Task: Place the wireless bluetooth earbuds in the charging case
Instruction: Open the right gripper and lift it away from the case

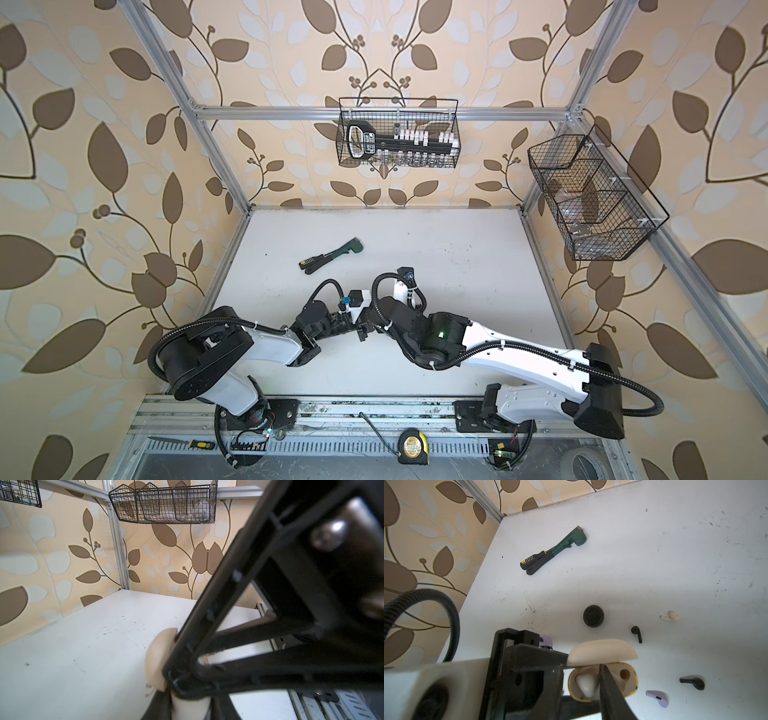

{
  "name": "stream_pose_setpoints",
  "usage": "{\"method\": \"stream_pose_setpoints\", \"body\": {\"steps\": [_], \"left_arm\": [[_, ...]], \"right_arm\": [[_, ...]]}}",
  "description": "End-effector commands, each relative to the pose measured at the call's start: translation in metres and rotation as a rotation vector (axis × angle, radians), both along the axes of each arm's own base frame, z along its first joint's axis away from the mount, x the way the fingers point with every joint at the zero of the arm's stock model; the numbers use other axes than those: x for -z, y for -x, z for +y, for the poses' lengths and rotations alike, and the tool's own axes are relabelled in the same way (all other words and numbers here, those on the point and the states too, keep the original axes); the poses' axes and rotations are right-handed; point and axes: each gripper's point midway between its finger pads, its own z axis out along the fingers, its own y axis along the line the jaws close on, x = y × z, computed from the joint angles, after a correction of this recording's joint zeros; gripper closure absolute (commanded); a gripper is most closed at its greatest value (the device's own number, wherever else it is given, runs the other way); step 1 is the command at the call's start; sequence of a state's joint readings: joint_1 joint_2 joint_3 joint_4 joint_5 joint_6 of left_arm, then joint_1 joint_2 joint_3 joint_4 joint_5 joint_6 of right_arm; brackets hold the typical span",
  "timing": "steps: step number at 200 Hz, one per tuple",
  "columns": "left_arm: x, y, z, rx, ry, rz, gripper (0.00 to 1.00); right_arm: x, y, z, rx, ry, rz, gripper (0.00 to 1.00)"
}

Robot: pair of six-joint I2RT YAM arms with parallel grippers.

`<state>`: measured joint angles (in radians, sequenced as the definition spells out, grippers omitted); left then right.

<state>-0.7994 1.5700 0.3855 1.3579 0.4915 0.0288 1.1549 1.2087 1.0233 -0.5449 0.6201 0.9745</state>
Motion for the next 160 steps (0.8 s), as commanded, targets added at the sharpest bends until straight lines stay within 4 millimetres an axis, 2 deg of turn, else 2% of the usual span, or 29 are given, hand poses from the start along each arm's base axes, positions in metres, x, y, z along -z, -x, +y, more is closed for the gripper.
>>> {"method": "stream_pose_setpoints", "body": {"steps": [1,44,71,103,123,133,144,160], "left_arm": [[-0.018,0.005,0.002,0.001,0.048,-0.078,1.0],[-0.021,0.011,0.001,0.03,0.05,-0.091,1.0],[-0.025,0.022,0.001,0.086,0.052,-0.119,1.0],[-0.028,0.044,-0.004,0.204,0.046,-0.187,1.0],[-0.029,0.051,-0.002,0.227,0.044,-0.227,1.0],[-0.031,0.053,0.0,0.219,0.045,-0.246,1.0],[-0.033,0.053,0.003,0.206,0.046,-0.262,1.0],[-0.035,0.049,0.007,0.164,0.05,-0.262,1.0]], "right_arm": [[-0.01,0.004,-0.007,0.025,-0.02,-0.014,0.69],[-0.029,0.01,-0.018,0.0,-0.011,-0.058,0.7],[-0.043,0.013,-0.043,0.017,0.024,-0.095,0.74],[-0.065,0.01,-0.067,-0.026,0.058,-0.159,0.71],[-0.075,-0.005,-0.087,-0.019,0.098,-0.175,0.72],[-0.075,-0.019,-0.107,0.056,0.138,-0.185,0.7],[-0.067,-0.035,-0.127,0.141,0.174,-0.171,0.59],[-0.042,-0.06,-0.132,0.14,0.16,-0.088,0.59]]}}
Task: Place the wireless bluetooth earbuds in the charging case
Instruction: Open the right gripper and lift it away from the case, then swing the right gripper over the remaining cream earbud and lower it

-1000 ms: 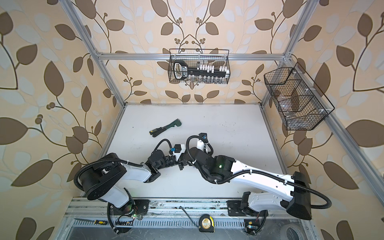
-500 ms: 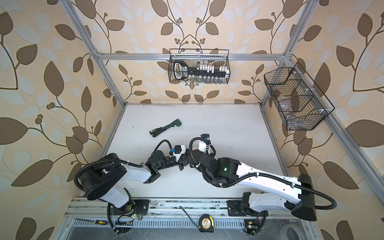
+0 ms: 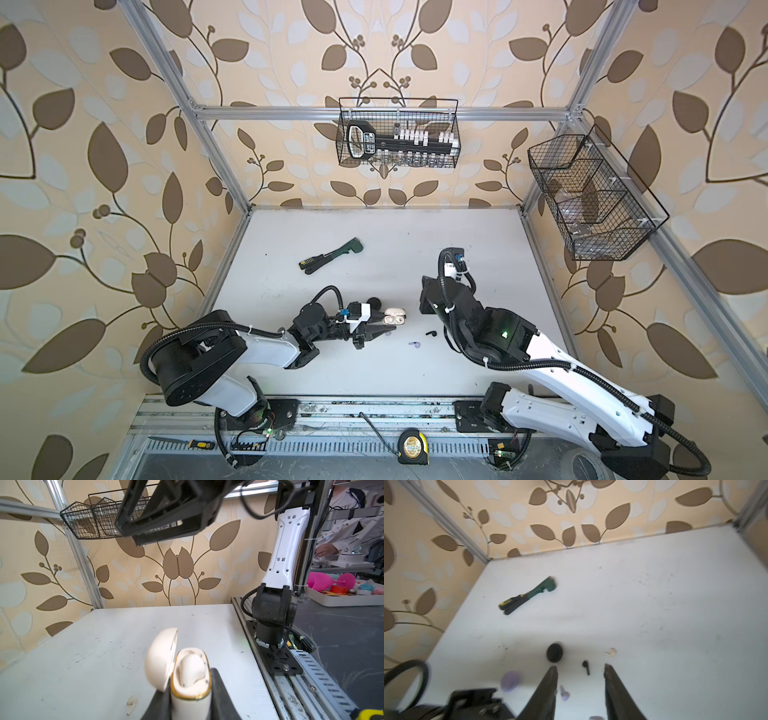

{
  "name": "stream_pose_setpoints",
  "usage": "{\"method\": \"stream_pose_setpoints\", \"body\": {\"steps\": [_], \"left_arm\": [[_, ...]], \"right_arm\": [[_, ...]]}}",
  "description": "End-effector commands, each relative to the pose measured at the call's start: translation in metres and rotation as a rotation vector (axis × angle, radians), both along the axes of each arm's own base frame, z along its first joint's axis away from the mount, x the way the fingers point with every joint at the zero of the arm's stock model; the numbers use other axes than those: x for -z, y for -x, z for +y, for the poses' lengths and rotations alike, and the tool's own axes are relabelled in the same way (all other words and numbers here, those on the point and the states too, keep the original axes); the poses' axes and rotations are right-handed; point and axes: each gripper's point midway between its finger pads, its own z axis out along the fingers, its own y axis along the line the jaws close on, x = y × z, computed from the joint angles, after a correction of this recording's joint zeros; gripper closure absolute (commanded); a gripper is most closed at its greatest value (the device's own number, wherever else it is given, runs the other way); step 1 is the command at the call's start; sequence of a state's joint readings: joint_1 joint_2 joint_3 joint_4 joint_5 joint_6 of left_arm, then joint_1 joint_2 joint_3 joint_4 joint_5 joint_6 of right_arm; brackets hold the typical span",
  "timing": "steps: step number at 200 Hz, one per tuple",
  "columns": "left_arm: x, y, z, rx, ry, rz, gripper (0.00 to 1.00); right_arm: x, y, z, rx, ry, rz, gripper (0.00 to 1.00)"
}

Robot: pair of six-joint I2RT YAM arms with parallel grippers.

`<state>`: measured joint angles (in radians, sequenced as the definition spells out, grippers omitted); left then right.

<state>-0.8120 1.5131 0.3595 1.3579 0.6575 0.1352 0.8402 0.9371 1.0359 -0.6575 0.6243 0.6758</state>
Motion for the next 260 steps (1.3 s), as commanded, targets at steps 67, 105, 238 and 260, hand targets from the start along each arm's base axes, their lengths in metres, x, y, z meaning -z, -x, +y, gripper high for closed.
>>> {"method": "stream_pose_setpoints", "body": {"steps": [67,105,238,260], "left_arm": [[-0.022,-0.023,0.019,-0.21,0.084,-0.032,1.0],[-0.013,-0.045,0.033,-0.367,0.081,0.014,1.0],[-0.02,-0.042,0.034,-0.358,0.09,-0.023,1.0],[-0.019,-0.043,0.034,-0.362,0.085,-0.024,1.0]], "right_arm": [[0.141,-0.071,-0.024,0.099,0.007,0.361,0.6],[0.172,-0.081,-0.022,0.096,0.081,0.453,0.5],[0.243,-0.1,0.016,0.01,0.261,0.671,0.32],[0.255,-0.099,0.012,0.029,0.289,0.698,0.32]]}}
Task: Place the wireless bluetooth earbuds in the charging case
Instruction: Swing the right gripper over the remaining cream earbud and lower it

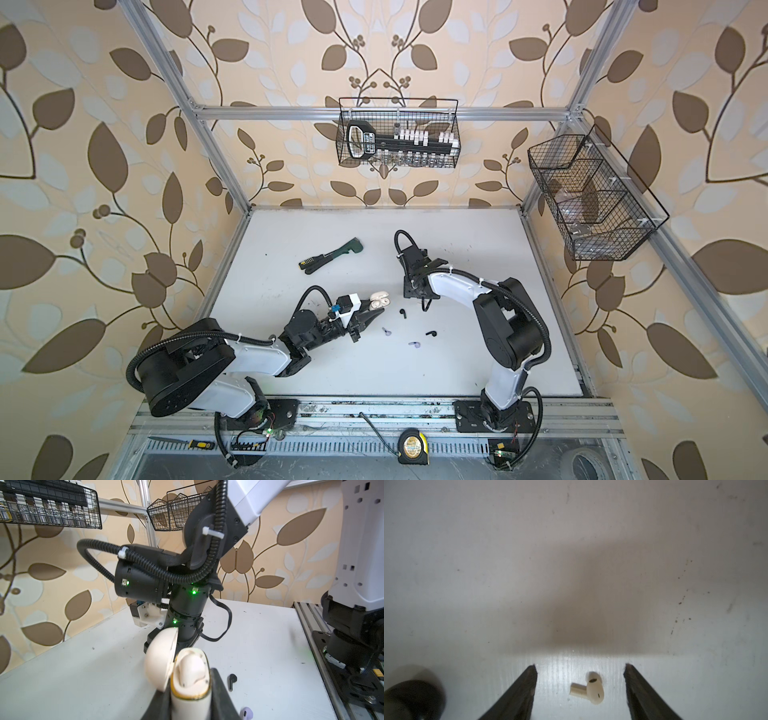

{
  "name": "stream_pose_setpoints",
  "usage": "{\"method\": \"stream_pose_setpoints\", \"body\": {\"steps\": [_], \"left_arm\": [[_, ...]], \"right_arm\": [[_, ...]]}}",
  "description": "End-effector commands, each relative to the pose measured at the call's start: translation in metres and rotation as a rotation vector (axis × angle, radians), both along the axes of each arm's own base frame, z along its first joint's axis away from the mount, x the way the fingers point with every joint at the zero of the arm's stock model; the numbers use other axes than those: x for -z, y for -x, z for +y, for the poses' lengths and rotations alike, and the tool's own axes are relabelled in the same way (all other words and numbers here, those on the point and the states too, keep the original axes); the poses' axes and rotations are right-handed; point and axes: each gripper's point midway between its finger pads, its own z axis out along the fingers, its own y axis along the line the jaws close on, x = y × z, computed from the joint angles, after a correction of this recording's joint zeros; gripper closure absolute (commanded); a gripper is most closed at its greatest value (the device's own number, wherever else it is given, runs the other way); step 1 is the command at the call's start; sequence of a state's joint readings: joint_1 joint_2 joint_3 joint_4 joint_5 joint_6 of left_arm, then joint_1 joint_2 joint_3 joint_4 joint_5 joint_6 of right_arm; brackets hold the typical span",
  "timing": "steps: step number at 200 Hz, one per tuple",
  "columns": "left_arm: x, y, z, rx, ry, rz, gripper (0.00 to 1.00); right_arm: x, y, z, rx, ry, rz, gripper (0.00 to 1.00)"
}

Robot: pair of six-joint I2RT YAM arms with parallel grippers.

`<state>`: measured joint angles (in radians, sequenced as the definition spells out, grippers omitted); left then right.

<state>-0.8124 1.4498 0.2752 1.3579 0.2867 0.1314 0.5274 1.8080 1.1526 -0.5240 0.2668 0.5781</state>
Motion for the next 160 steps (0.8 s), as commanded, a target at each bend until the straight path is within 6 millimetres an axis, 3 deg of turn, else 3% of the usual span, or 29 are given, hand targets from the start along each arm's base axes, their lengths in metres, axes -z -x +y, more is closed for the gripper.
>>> {"method": "stream_pose_setpoints", "body": {"steps": [1,57,103,160], "left_arm": [[-0.025,0.004,0.001,0.003,0.057,-0.082,1.0],[-0.024,0.003,0.001,0.0,0.057,-0.076,1.0],[-0.023,0.002,0.004,-0.016,0.054,-0.08,1.0],[-0.027,0.002,0.007,-0.033,0.059,-0.094,1.0]], "right_arm": [[0.011,0.003,-0.007,0.003,0.063,0.042,0.32],[0.029,0.01,-0.024,0.034,0.116,0.094,0.35],[0.045,0.037,-0.031,0.027,0.115,0.141,0.42],[0.039,0.054,-0.043,0.016,0.137,0.125,0.5]]}}
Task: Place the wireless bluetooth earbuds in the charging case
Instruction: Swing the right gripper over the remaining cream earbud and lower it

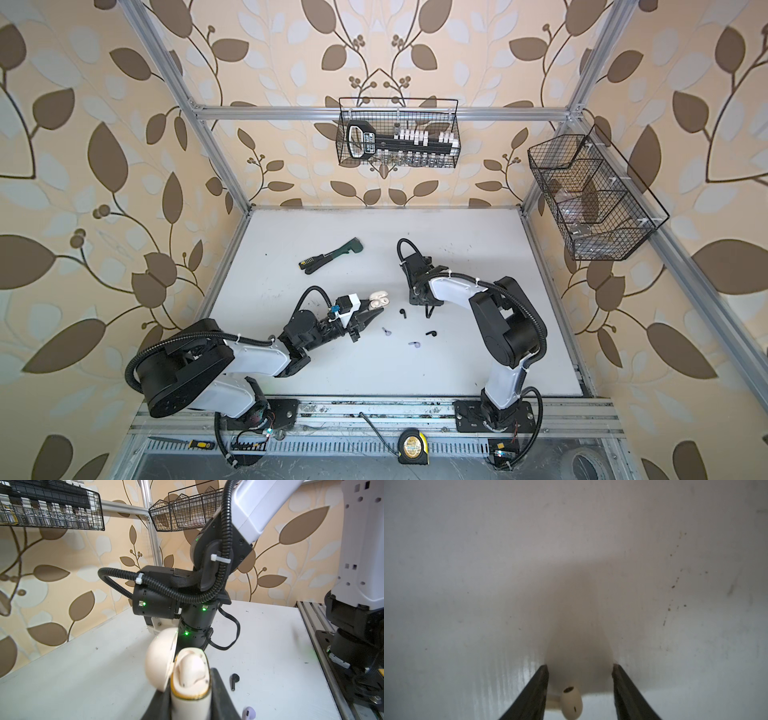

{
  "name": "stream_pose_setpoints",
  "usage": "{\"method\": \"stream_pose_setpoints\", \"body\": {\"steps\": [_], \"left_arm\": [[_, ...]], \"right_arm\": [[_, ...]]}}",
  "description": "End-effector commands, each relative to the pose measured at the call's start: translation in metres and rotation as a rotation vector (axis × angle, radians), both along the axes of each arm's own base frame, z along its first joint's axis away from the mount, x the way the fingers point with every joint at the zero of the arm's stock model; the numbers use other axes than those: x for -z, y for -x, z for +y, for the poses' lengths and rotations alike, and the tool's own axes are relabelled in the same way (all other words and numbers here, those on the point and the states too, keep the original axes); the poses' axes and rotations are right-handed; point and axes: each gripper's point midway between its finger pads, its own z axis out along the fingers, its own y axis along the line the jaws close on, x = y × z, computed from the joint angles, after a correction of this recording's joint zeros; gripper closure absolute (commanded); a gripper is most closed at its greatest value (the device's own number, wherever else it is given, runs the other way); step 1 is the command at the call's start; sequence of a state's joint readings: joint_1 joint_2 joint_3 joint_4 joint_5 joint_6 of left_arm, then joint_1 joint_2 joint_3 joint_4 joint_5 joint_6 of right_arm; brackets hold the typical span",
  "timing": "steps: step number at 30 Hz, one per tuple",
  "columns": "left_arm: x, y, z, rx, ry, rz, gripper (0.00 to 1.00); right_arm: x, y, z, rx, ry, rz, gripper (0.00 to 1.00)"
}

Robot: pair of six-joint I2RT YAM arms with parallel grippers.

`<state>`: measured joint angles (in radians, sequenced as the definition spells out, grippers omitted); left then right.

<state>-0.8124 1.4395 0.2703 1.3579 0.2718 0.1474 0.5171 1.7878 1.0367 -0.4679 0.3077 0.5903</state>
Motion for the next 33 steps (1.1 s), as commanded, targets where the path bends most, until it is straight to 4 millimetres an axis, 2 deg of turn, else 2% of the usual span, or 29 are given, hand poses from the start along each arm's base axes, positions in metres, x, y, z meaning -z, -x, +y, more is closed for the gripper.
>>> {"method": "stream_pose_setpoints", "body": {"steps": [1,10,18,33], "left_arm": [[-0.025,0.003,0.005,-0.015,0.061,-0.078,1.0],[-0.024,0.003,0.005,-0.016,0.059,-0.078,1.0],[-0.026,0.003,0.005,-0.015,0.062,-0.083,1.0],[-0.026,0.004,0.004,-0.008,0.062,-0.081,1.0]], "right_arm": [[0.018,0.037,-0.021,-0.016,0.088,0.113,0.49],[0.016,0.043,-0.02,-0.031,0.087,0.109,0.55],[0.01,0.045,-0.003,-0.078,0.085,0.09,0.56],[0.021,0.046,0.0,-0.076,0.117,0.119,0.81]]}}
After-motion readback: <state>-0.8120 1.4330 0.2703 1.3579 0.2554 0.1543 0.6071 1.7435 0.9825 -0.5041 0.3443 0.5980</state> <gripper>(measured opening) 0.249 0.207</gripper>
